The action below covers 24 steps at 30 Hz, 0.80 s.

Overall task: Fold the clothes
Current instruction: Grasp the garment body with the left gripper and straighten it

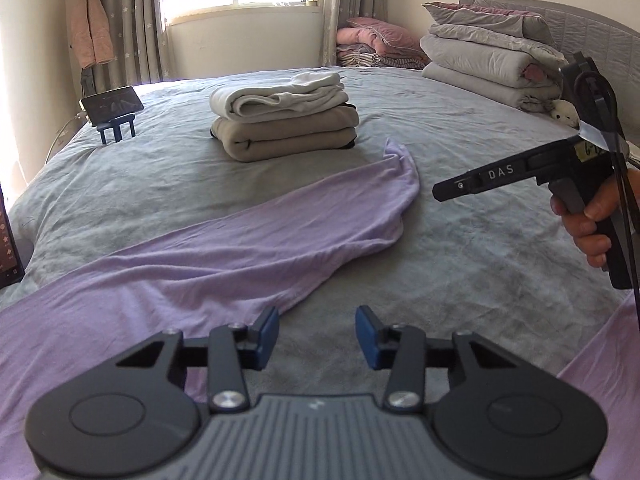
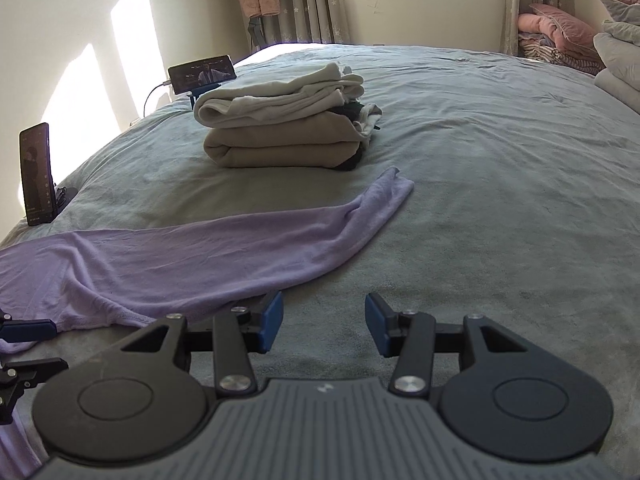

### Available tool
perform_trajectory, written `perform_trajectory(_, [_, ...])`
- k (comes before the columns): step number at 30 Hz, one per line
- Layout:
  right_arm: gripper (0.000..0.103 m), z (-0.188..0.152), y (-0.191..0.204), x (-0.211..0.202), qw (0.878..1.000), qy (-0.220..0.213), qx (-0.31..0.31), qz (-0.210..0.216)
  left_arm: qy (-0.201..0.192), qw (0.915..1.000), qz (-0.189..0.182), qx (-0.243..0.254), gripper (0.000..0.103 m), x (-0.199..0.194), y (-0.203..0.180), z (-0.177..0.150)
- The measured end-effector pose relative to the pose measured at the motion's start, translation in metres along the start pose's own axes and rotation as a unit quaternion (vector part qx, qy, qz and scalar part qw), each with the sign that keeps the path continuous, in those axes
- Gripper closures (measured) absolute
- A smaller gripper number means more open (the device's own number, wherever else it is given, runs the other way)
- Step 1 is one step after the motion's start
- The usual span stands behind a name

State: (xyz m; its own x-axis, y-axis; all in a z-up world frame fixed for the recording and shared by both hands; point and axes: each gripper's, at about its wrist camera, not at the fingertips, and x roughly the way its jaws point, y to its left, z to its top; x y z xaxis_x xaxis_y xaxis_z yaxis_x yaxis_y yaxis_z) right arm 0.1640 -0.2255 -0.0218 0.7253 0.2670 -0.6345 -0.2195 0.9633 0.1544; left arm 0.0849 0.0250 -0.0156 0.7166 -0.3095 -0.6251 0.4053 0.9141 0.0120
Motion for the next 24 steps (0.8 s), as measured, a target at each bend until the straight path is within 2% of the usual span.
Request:
perform_trajectory(3, [0.057,0.002,-0.007,0.006,1.0,0.004,0.016,0.005,-0.003,1.0,0.004,0.002,0.061,0.003,0.003,0.006])
perform_trajectory(4, [0.06,0.002,-0.009,0.008,1.0,0.007,0.023,0.011,-0.003,1.0,-0.001,0.0,0.062,0.005,0.002,0.008])
perform_trajectory(7, [0.061,0.002,-0.009,0.012,0.999,0.007,0.034,0.021,-0.004,0.9998,-0.017,0.0,0.068,0.011,-0.001,0.013])
perform_trajectory(13, [0.061,0.0,-0.003,0.008,0.999,0.013,0.032,0.036,-0.016,0.9967,-0.04,0.069,0.069,0.037,-0.036,0.025])
perform_trajectory(19, [0.061,-0.002,-0.006,0.003,0.999,0.016,0.028,0.04,-0.009,0.9914,-0.003,0.131,0.073,0.07,-0.062,0.035])
perform_trajectory(20, [0.061,-0.002,-0.008,0.003,0.999,0.017,0.028,0.039,-0.011,0.9913,-0.003,0.131,0.081,0.072,-0.063,0.037])
perform_trajectory(21, [0.061,-0.002,-0.009,0.004,0.999,0.017,0.028,0.037,-0.014,0.9922,-0.006,0.124,0.098,0.073,-0.062,0.04])
perform_trajectory(23, [0.061,-0.001,-0.013,0.006,0.999,0.016,0.031,0.036,-0.024,0.9967,-0.008,0.077,0.101,0.072,-0.051,0.046])
perform_trajectory(24, [0.061,0.0,-0.014,0.007,0.999,0.015,0.032,0.036,-0.033,0.9988,-0.016,0.031,0.101,0.072,-0.04,0.049])
